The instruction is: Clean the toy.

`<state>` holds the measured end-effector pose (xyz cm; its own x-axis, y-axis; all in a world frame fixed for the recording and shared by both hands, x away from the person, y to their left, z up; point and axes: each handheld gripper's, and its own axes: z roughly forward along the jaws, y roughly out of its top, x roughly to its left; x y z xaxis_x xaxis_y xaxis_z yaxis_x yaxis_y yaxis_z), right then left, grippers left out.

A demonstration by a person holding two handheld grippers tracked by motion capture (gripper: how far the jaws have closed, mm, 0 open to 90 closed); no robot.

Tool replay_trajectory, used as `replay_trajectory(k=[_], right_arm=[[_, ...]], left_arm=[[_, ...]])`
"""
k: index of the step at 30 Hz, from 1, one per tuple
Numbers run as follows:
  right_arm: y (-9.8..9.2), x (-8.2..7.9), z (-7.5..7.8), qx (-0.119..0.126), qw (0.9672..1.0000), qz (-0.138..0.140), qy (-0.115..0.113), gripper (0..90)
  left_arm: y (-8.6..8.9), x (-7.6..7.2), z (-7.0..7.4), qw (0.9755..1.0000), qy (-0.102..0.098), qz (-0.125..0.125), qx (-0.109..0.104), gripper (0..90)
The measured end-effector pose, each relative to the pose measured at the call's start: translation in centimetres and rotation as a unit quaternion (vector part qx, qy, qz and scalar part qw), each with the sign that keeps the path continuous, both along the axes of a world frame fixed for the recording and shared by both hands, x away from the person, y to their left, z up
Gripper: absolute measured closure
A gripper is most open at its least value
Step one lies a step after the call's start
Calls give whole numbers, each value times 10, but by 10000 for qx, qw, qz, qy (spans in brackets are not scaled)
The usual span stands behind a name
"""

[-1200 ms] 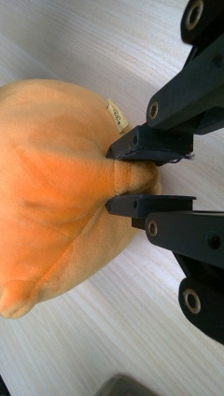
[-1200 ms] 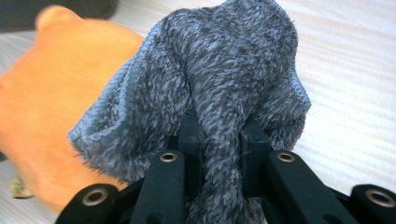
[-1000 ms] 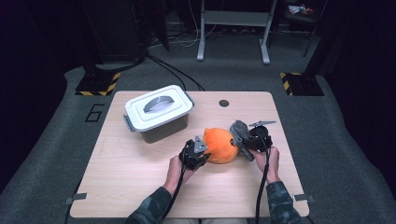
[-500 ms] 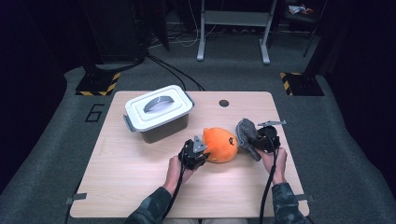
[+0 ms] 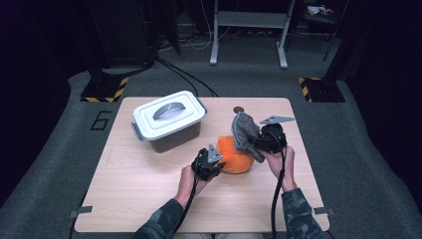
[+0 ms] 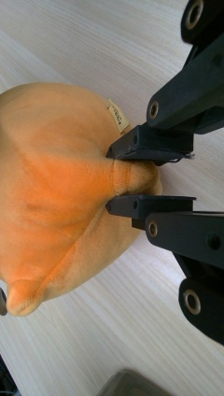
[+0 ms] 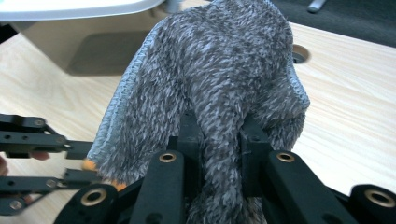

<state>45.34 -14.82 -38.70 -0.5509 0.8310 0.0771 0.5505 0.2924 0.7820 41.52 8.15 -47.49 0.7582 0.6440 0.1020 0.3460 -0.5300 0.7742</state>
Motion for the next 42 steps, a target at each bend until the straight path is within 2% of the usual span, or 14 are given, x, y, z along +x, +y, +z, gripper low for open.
replay_trajectory(k=[5,10,14,17,20,31,34,38,41,42], right_arm=[[29,4,-1,-148,9994,316,23,747],[51,9,-9,-284,9980,549,114,746],[60,14,-21,-413,9977,488,243,746],[57,15,-23,-458,9972,537,226,747],[55,13,-21,-501,9978,362,227,746],[27,12,-26,-471,9986,84,205,745],[19,12,-29,-411,9988,-61,254,744],[6,13,-34,-324,9987,-223,327,744],[-5,14,-39,-435,9976,-381,384,744],[-8,14,-42,-380,9975,-423,424,744]], left_arm=[[0,0,1,10000,-34,-49,59,750],[-1,-1,1,9999,-74,-67,54,750],[-1,0,0,10000,-36,-64,59,750],[0,1,0,10000,-14,-57,21,750],[-1,0,0,10000,-13,-52,19,751],[0,-1,-1,10000,61,-40,-23,750],[0,-1,-3,9999,67,-20,-101,750],[0,-1,-3,9999,87,-24,-90,750],[2,0,-3,9998,146,-38,-97,750],[2,0,-3,9998,152,-24,-110,750]])
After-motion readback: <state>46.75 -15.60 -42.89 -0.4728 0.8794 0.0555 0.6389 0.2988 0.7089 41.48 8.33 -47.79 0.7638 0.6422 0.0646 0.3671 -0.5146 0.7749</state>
